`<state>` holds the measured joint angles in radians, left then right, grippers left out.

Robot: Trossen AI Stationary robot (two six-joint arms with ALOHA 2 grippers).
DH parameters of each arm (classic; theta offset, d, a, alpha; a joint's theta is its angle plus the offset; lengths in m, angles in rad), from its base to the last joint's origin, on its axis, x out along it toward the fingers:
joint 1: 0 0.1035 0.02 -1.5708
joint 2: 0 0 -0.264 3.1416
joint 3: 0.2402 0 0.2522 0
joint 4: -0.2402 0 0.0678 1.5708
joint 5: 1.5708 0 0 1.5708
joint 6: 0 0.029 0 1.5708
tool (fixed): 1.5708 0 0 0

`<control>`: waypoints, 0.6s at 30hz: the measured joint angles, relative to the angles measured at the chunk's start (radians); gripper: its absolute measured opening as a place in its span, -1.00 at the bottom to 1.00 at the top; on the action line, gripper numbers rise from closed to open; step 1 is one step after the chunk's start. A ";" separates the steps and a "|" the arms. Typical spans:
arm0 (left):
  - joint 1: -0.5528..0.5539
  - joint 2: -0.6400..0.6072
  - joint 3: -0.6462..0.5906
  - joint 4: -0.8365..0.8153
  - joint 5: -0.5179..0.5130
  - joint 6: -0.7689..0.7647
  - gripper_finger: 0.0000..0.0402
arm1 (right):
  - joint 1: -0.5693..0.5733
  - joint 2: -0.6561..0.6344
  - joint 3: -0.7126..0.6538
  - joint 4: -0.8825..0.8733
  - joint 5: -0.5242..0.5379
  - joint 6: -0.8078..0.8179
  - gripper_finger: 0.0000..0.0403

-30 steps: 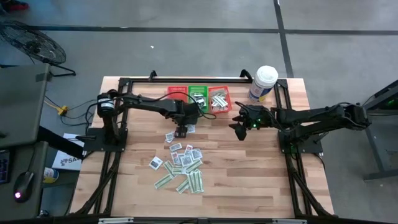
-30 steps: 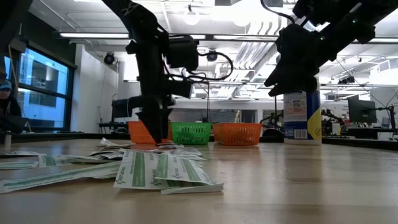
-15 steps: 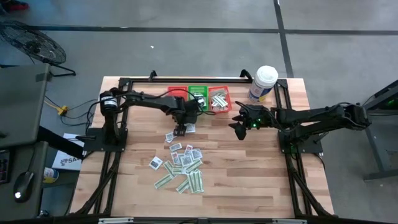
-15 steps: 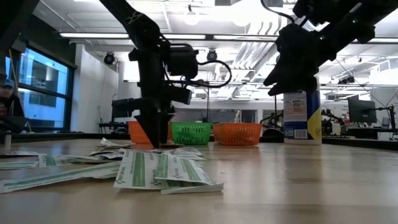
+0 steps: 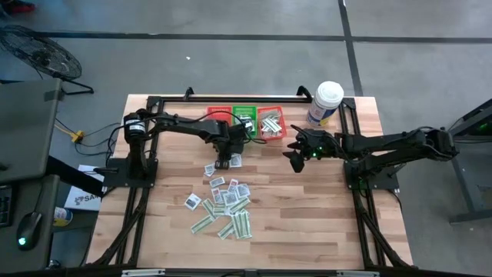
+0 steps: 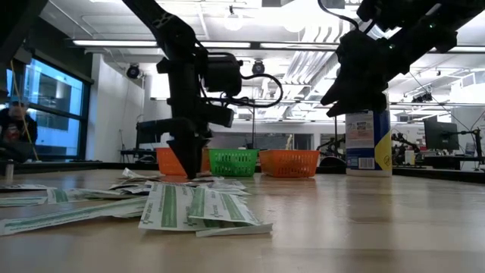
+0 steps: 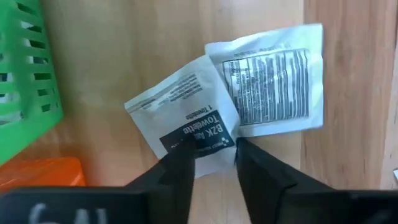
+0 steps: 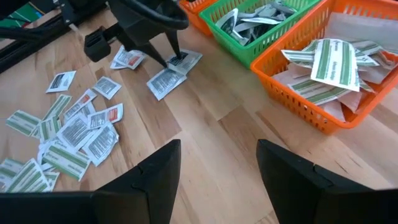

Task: Pick & Place First Aid Supplies
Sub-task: Put the towelette pack into the green bin

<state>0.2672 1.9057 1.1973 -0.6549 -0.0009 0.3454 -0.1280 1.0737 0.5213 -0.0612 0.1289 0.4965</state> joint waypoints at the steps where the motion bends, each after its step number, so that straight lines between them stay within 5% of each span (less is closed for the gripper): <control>1: 0.000 0.000 0.000 -0.003 0.004 -0.010 -0.53 | 0.000 0.000 0.000 0.000 -0.002 0.000 0.01; 8: 0.001 0.002 0.000 -0.038 0.013 -0.078 -0.94 | 0.000 0.000 0.000 0.000 -0.005 0.020 0.01; 18: -0.020 -0.006 0.006 -0.106 0.021 -0.120 -0.99 | 0.000 0.000 0.000 0.017 -0.009 0.023 0.01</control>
<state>0.2474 1.9000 1.2030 -0.7612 0.0200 0.2255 -0.1280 1.0737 0.5213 -0.0439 0.1204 0.5190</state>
